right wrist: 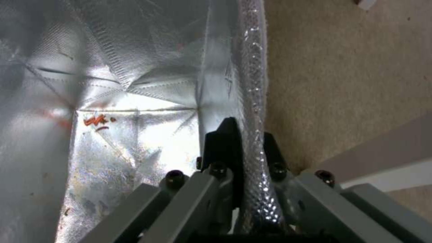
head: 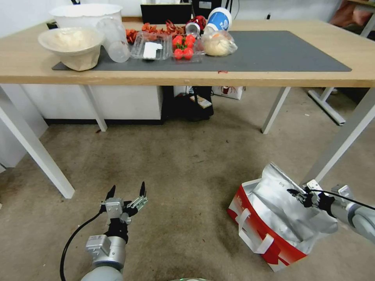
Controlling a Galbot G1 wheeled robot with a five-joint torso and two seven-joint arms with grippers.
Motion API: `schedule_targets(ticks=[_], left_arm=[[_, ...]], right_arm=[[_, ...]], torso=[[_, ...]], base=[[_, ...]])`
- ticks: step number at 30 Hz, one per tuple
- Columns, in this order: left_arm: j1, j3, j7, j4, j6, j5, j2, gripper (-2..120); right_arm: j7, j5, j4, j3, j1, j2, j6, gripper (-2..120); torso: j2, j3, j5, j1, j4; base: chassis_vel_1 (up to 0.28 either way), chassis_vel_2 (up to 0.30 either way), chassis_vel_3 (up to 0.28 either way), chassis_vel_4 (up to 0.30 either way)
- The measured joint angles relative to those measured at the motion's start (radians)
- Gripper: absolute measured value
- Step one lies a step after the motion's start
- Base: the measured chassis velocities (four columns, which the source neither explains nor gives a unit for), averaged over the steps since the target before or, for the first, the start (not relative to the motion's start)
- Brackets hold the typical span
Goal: Pick up the food delivery bag from the floor and place it on the table.
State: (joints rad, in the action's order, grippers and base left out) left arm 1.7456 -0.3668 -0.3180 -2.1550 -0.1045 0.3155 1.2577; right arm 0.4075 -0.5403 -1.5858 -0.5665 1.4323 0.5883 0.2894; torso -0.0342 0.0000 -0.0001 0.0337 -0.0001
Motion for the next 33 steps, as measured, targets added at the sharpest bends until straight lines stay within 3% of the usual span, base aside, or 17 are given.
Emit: schedule_targets(ticks=[7,12,16,21,24,33], left_arm=[[0.009,-0.001,-0.003,-0.015,0.011,0.011,-0.004,100],[0.014,-0.007,-0.003,-0.028,0.007,0.019,-0.007,100],[0.021,-0.014,0.004,-0.041,0.005,0.015,-0.005,100],[0.025,-0.019,0.015,-0.049,0.004,0.009,-0.002,100],[0.029,-0.034,0.034,-0.062,0.003,0.003,-0.005,100],[0.025,-0.035,0.018,-0.071,0.005,0.014,-0.005,100]], right_arm=[[0.03,-0.034,-0.015,-0.022,0.024,0.0,-0.033,0],[0.101,-0.136,-0.051,-0.045,0.051,-0.026,-0.068,0],[0.281,-0.218,-0.12,-0.088,0.059,-0.103,-0.071,0],[0.36,-0.26,-0.16,-0.098,0.051,-0.15,-0.046,0],[0.439,-0.36,-0.229,-0.101,0.038,-0.233,0.002,0],[0.432,-0.528,-0.283,-0.086,0.015,-0.321,0.055,0]], torso=[[0.0,0.0,0.0,0.0,0.0],[0.0,0.0,0.0003,0.0,-0.0002],[0.0,0.0,0.0,0.0,0.0],[0.0,0.0,0.0,0.0,0.0],[0.0,0.0,0.0,0.0,0.0001],[0.0,0.0,-0.0001,0.0,0.0]], base=[[0.0,0.0,0.0,0.0],[0.0,0.0,0.0,0.0],[0.0,0.0,0.0,0.0],[0.0,0.0,0.0,0.0],[0.0,0.0,0.0,0.0],[0.0,0.0,0.0,0.0]])
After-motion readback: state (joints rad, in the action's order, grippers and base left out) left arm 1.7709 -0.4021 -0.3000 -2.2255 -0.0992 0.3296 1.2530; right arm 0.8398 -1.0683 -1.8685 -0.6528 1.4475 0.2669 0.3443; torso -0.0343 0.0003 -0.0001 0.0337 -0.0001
